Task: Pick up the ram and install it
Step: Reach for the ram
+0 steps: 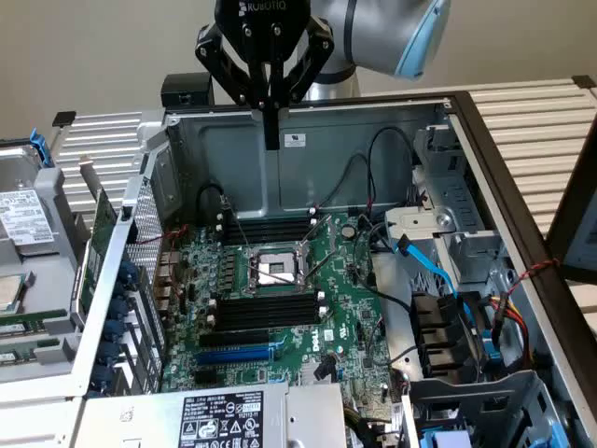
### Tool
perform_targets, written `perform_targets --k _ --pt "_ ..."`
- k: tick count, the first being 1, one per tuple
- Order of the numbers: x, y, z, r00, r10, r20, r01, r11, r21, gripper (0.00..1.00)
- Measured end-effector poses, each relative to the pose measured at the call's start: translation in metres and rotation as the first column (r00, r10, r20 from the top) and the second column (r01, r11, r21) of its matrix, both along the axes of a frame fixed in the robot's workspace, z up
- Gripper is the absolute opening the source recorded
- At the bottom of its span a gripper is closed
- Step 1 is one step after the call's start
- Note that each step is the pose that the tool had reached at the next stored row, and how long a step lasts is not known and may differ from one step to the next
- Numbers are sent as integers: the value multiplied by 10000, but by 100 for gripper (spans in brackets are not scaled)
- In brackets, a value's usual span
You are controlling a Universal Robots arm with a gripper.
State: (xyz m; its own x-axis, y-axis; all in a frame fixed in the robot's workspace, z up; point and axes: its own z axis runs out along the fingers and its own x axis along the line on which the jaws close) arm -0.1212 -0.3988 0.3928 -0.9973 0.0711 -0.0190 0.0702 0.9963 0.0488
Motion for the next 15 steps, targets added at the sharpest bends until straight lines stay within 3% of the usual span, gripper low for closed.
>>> perform_targets --k 11,15 --pt "-7 0 2 10000 -1 -2 1 10000 -3 10" --pt "-129 0 1 10000 0 34 0 10000 0 10"
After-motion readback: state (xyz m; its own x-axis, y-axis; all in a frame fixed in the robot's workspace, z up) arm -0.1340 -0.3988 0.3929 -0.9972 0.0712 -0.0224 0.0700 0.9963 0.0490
